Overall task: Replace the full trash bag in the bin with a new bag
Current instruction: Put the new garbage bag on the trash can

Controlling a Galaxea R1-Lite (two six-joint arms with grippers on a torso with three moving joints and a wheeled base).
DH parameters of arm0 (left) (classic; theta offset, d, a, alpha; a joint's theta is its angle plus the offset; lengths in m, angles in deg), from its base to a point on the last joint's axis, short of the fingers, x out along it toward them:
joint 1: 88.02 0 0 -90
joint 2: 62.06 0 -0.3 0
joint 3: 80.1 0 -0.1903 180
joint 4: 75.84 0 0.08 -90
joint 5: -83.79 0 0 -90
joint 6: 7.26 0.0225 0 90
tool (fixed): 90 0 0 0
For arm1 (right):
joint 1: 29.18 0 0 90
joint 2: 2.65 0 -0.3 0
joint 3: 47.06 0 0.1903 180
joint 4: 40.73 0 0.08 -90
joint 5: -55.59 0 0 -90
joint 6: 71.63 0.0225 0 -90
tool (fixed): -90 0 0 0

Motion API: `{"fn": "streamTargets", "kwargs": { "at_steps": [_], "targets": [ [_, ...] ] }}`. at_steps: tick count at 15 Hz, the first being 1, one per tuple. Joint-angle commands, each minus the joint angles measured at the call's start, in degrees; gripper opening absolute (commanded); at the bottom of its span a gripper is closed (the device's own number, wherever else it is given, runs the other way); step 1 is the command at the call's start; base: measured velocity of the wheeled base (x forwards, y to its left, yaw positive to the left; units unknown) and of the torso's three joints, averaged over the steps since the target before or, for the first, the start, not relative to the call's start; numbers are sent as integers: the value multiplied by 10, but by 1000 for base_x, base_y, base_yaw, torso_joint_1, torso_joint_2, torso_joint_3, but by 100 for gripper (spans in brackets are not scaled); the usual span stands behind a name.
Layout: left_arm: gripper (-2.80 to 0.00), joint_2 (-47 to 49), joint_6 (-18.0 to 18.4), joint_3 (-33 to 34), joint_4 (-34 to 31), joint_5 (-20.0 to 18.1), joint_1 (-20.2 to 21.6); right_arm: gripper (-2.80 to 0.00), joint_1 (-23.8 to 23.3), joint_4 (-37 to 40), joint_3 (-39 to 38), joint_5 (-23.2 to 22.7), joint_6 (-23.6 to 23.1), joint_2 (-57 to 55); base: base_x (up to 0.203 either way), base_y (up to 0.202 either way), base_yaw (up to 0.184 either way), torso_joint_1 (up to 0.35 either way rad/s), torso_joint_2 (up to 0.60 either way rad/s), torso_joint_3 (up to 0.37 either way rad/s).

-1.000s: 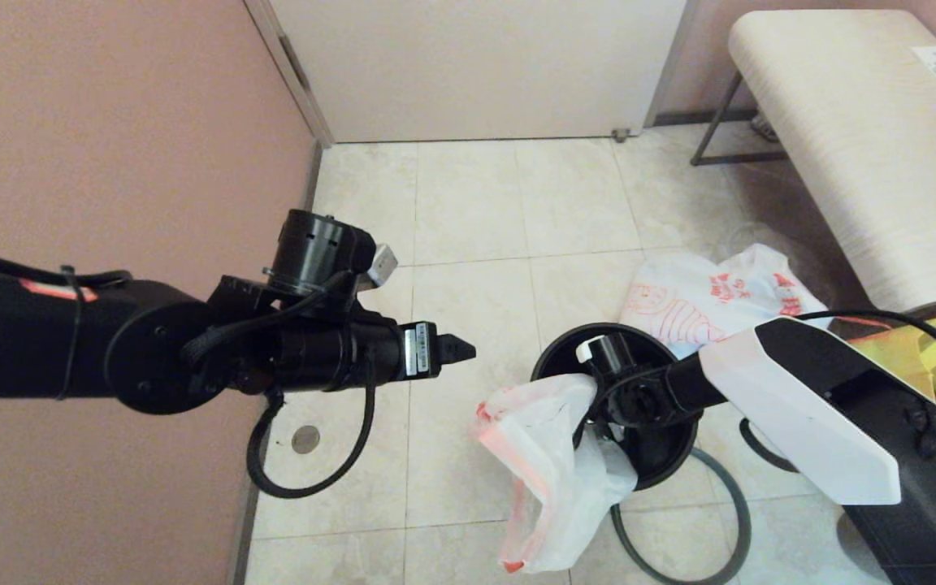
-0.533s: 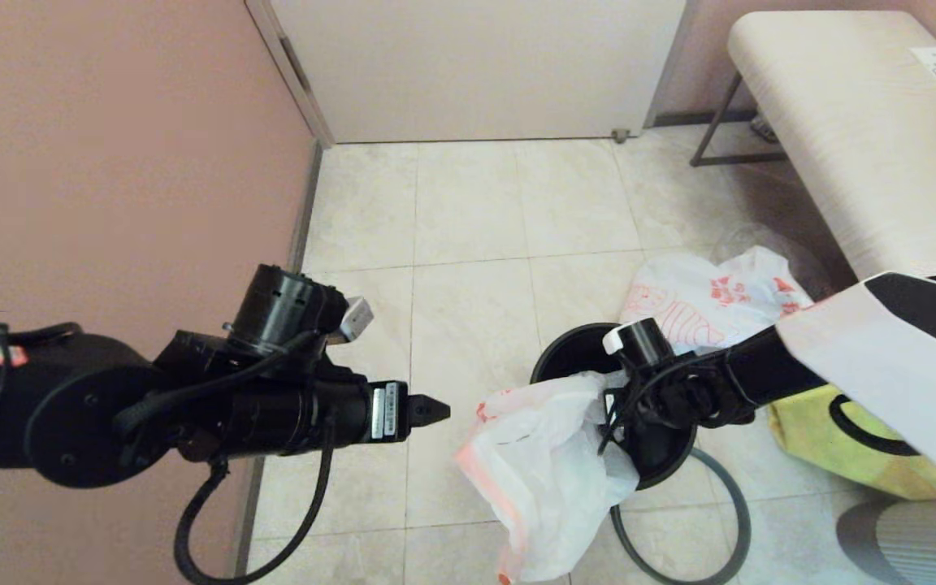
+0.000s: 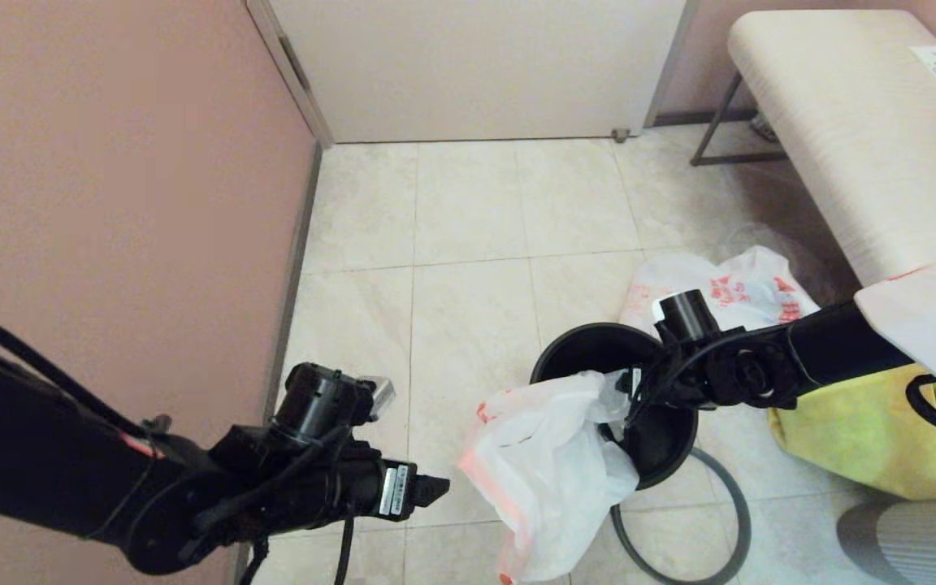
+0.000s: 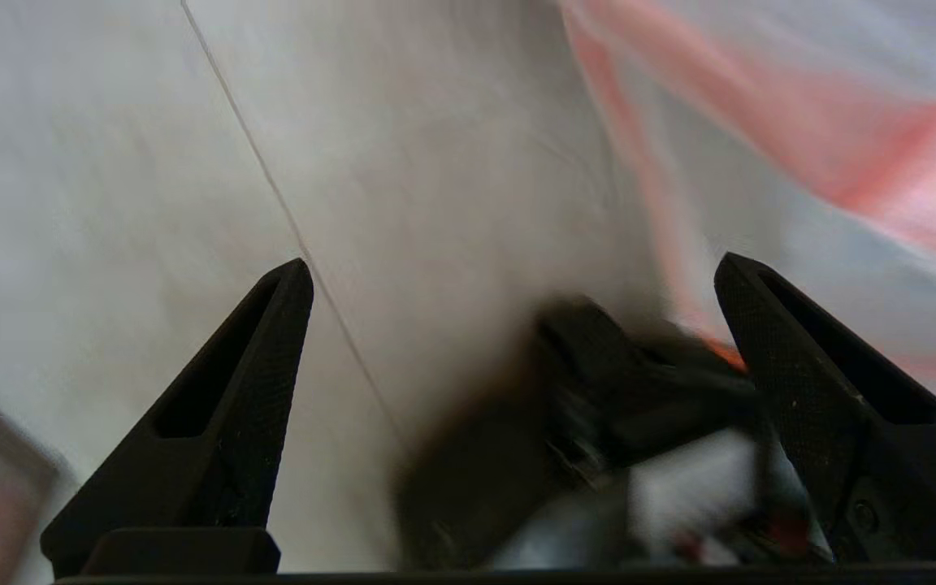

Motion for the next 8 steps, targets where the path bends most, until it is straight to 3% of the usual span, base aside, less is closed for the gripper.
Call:
{"fn": "streamTargets", "kwargs": {
  "at_steps": [1, 5, 8],
  "targets": [
    [0, 58, 33, 38, 144, 2, 2, 0, 0, 1, -1, -5, 7, 28, 0, 0, 0, 0, 0, 0],
    [0, 203, 138, 93, 484, 6, 12, 0, 6, 15, 4, -9, 18, 82, 0, 0, 0, 0, 0, 0],
    [0, 258, 183, 131, 637, 1, 3, 0, 9, 38, 28, -14, 28, 99, 0, 0, 0, 0, 0, 0]
  ]
}}
